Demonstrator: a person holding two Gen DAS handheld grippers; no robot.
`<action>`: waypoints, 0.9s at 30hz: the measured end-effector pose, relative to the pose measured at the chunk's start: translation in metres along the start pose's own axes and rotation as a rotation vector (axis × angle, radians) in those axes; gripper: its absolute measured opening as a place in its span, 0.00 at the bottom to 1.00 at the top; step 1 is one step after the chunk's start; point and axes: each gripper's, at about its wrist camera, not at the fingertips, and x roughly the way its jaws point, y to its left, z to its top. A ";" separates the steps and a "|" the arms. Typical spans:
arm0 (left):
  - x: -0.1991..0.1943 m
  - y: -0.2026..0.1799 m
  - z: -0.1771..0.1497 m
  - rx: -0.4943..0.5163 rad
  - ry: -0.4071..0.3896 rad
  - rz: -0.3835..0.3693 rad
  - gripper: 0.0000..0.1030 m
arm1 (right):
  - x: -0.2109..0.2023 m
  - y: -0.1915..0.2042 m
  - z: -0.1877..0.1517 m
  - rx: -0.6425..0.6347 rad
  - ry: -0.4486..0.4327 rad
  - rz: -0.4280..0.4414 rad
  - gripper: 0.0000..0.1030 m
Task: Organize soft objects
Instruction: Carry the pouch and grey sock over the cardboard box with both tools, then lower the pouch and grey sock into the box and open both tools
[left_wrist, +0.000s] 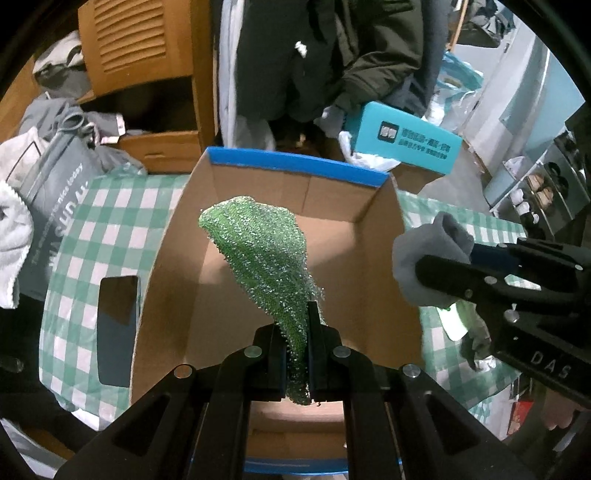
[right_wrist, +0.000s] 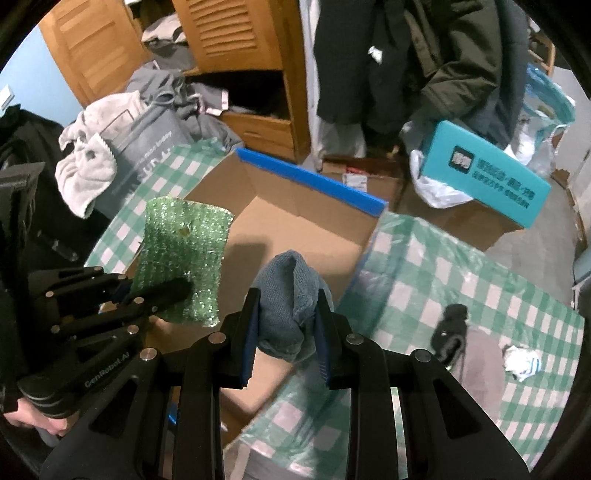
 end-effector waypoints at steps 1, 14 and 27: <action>0.002 0.002 -0.001 -0.006 0.006 0.001 0.08 | 0.003 0.001 0.000 -0.002 0.007 0.002 0.25; 0.011 0.018 -0.004 -0.060 0.050 0.021 0.40 | 0.030 0.010 0.001 -0.002 0.072 0.026 0.40; 0.009 0.010 -0.003 -0.042 0.044 0.016 0.50 | 0.009 -0.008 -0.003 0.033 0.028 -0.015 0.68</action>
